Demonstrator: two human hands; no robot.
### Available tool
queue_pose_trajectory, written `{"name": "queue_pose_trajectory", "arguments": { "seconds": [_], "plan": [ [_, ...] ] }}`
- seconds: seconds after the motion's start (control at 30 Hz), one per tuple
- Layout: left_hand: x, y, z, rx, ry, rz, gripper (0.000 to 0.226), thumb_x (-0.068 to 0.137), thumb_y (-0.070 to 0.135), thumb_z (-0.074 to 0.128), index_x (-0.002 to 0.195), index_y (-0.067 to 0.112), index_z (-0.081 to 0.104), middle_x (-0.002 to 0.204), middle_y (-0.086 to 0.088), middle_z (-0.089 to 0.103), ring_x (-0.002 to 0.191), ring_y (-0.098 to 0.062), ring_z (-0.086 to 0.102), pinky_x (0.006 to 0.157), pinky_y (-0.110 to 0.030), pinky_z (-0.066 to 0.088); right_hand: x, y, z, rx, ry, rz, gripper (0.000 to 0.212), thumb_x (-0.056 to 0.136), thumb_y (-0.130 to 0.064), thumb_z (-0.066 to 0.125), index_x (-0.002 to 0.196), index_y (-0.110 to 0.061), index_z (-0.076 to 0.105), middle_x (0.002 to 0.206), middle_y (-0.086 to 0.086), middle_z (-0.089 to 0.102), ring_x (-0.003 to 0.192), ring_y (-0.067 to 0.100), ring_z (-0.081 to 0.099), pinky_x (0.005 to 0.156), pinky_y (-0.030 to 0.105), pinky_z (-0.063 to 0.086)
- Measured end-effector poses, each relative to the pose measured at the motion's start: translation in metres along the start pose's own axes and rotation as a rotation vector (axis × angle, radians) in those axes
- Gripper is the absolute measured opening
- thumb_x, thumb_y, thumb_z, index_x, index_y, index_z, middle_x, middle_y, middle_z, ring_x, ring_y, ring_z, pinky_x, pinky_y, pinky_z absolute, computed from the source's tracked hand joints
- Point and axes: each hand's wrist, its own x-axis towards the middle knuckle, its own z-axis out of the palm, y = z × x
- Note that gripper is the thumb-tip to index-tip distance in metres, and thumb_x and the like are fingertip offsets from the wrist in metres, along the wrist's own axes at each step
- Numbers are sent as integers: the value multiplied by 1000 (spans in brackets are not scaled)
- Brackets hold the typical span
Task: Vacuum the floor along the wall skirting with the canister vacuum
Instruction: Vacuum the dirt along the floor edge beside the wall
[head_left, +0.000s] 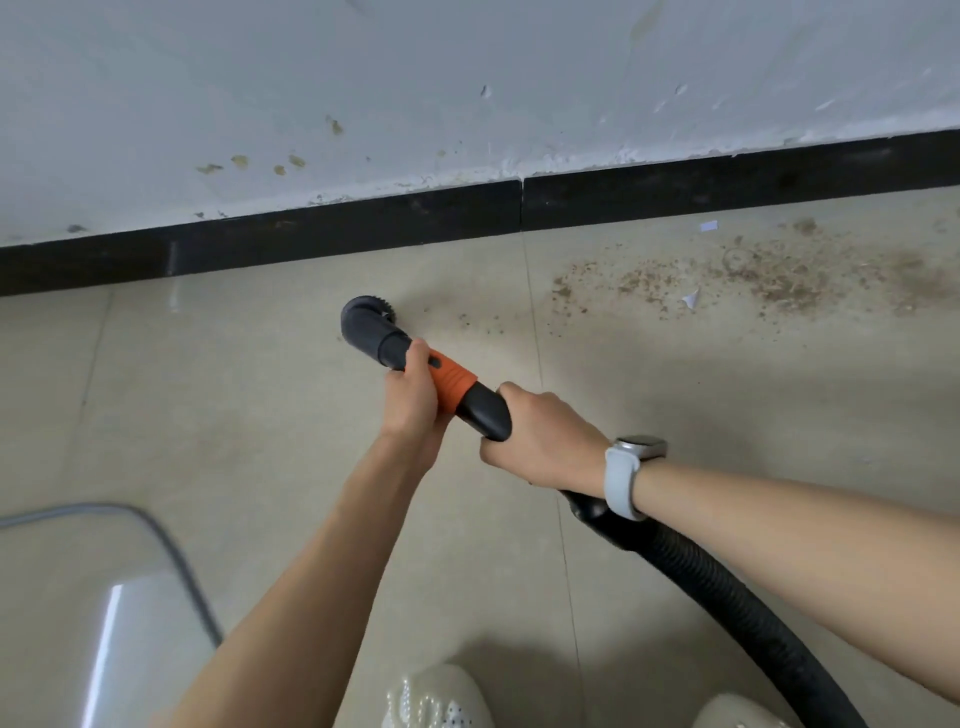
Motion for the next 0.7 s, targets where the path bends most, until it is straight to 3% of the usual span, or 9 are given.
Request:
{"name": "queue_pose_trajectory", "arguments": {
  "seconds": [0.13, 0.3, 0.7],
  "plan": [
    [18, 23, -50, -52, 139, -7, 22, 96, 24, 44, 81, 8, 45, 82, -10, 48, 81, -25, 51, 77, -39, 43, 27, -46, 26, -12, -87, -82, 24, 81, -25, 59, 93, -14, 42, 78, 3, 55, 56, 21, 54, 54, 30, 45],
    [28, 29, -83, -110, 201, -28, 21, 96, 20, 46, 81, 5, 45, 73, -10, 50, 68, -23, 54, 86, -42, 47, 44, -73, 54, -20, -147, -97, 25, 82, -25, 58, 95, -12, 42, 79, 3, 54, 55, 21, 56, 55, 30, 47],
    [30, 19, -54, -29, 68, -42, 22, 96, 23, 43, 79, 9, 42, 73, -8, 43, 69, -21, 48, 68, -35, 44, 32, -50, 36, 28, -92, 4, 25, 82, -24, 58, 95, -11, 42, 80, 7, 57, 54, 25, 59, 57, 36, 55]
  ]
}}
